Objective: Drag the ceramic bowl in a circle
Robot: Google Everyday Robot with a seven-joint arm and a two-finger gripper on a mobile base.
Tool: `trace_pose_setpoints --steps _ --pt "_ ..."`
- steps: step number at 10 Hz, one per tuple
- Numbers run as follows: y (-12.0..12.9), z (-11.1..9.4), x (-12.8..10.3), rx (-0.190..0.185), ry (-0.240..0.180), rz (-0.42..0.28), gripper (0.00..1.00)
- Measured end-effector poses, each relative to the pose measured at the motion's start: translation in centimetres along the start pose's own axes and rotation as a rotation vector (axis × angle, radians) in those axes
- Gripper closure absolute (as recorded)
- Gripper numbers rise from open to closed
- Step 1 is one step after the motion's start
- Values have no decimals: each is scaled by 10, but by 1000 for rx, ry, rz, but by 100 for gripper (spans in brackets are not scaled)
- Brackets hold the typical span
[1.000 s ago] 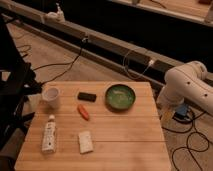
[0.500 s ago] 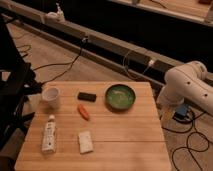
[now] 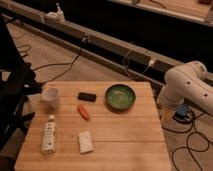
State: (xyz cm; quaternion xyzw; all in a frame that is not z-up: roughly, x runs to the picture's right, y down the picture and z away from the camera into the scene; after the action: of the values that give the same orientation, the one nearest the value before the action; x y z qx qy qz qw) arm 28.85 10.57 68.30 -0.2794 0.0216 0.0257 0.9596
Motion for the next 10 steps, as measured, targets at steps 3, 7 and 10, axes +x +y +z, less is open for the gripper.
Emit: trace_pose_setpoints --steps 3,7,10 --pt "0 0 0 0 0 0 35" --pt "-2 0 0 7 1 -5 35" --pt "-30 0 -19 86 -17 -143 35"
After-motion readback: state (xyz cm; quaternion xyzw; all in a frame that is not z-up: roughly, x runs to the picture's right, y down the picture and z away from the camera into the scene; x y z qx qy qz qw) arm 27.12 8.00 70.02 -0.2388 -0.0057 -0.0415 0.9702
